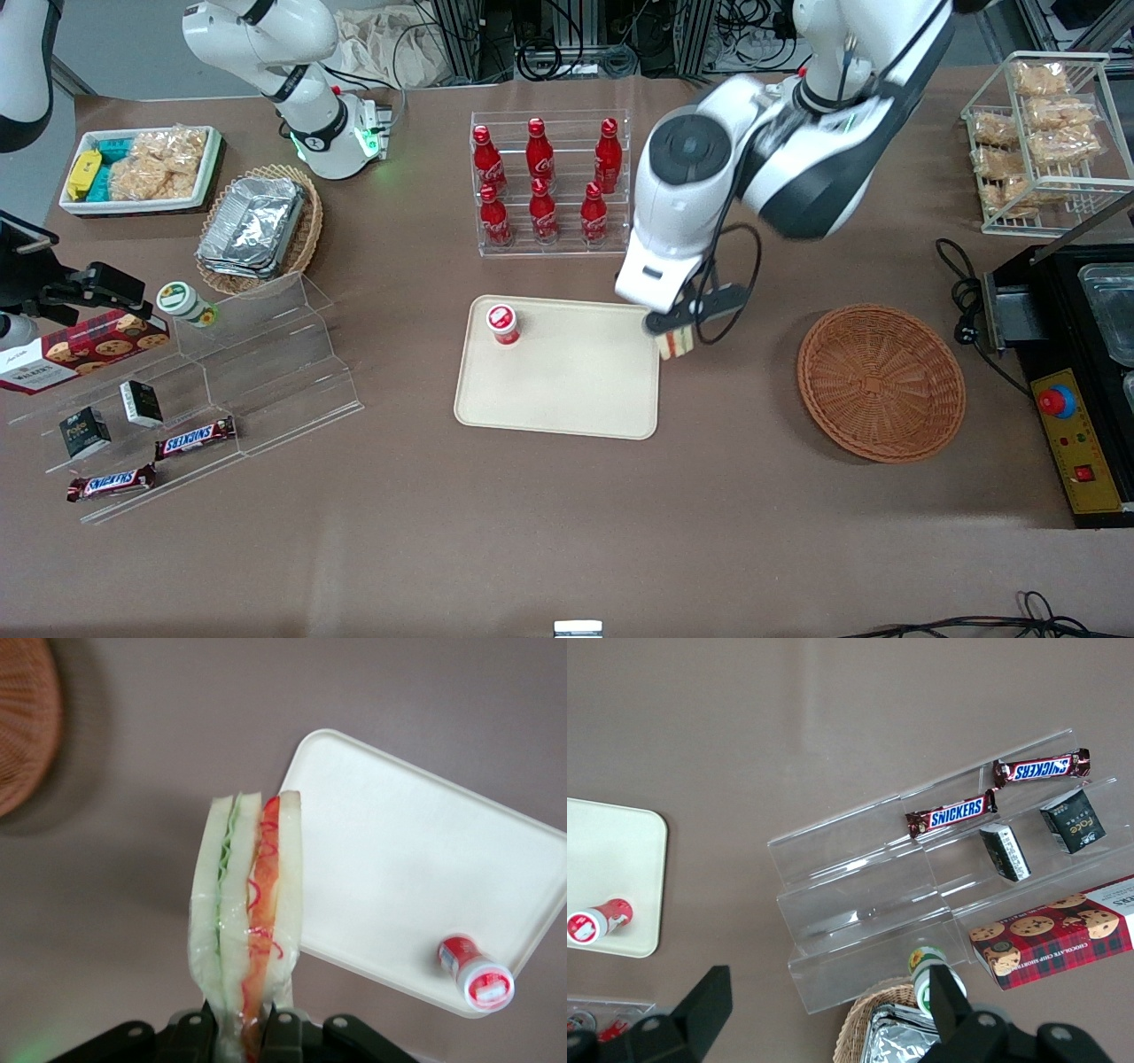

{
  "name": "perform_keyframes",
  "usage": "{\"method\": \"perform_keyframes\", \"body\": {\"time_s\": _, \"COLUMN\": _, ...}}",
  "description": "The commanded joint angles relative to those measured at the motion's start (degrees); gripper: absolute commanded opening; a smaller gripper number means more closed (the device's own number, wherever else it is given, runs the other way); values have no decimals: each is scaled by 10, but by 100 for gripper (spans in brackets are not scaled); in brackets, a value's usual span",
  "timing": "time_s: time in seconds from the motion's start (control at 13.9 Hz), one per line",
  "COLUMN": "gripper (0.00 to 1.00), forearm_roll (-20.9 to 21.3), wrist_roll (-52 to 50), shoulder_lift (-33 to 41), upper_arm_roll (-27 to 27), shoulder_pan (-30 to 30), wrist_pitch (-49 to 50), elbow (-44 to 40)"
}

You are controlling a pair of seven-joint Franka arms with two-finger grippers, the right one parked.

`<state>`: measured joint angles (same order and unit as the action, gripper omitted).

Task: Place sandwich from basket to tray
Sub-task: 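Carry the sandwich over the cream tray with the left gripper, then lower the sandwich onto the tray and open the left gripper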

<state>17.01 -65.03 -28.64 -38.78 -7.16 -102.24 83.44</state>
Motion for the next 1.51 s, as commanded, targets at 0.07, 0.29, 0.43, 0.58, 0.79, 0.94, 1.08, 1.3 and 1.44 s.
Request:
{"method": "perform_keyframes", "body": {"time_s": 0.07, "gripper": 14, "forearm_roll": 68, "wrist_roll": -45, "shoulder_lift": -106, "upper_arm_roll": -1, "shoulder_pan": -20, "wrist_pitch": -58, "elbow": -18}}
{"method": "perform_keyframes", "body": {"time_s": 0.29, "gripper": 14, "forearm_roll": 106, "wrist_roll": -68, "shoulder_lift": -161, "upper_arm_roll": 1, "shoulder_pan": -31, "wrist_pitch": -102, "elbow": -18}}
{"method": "perform_keyframes", "body": {"time_s": 0.43, "gripper": 15, "forearm_roll": 143, "wrist_roll": -87, "shoulder_lift": -193, "upper_arm_roll": 2, "shoulder_pan": -34, "wrist_pitch": -122, "elbow": -19}}
{"method": "perform_keyframes", "body": {"time_s": 0.58, "gripper": 20, "forearm_roll": 173, "wrist_roll": -105, "shoulder_lift": -216, "upper_arm_roll": 1, "shoulder_pan": -36, "wrist_pitch": -145, "elbow": -19}}
{"method": "perform_keyframes", "body": {"time_s": 0.79, "gripper": 46, "forearm_roll": 180, "wrist_roll": -110, "shoulder_lift": -220, "upper_arm_roll": 1, "shoulder_pan": -37, "wrist_pitch": -151, "elbow": -20}}
{"method": "perform_keyframes", "body": {"time_s": 0.94, "gripper": 100, "forearm_roll": 180, "wrist_roll": -113, "shoulder_lift": -215, "upper_arm_roll": 1, "shoulder_pan": -35, "wrist_pitch": -150, "elbow": -23}}
{"method": "perform_keyframes", "body": {"time_s": 1.08, "gripper": 100, "forearm_roll": 184, "wrist_roll": -164, "shoulder_lift": -192, "upper_arm_roll": 0, "shoulder_pan": -39, "wrist_pitch": -143, "elbow": -24}}
{"method": "perform_keyframes", "body": {"time_s": 1.3, "gripper": 100, "forearm_roll": 187, "wrist_roll": -221, "shoulder_lift": -120, "upper_arm_roll": -2, "shoulder_pan": -37, "wrist_pitch": -88, "elbow": -25}}
{"method": "perform_keyframes", "body": {"time_s": 1.44, "gripper": 100, "forearm_roll": 175, "wrist_roll": -229, "shoulder_lift": -57, "upper_arm_roll": -1, "shoulder_pan": -36, "wrist_pitch": -54, "elbow": -26}}
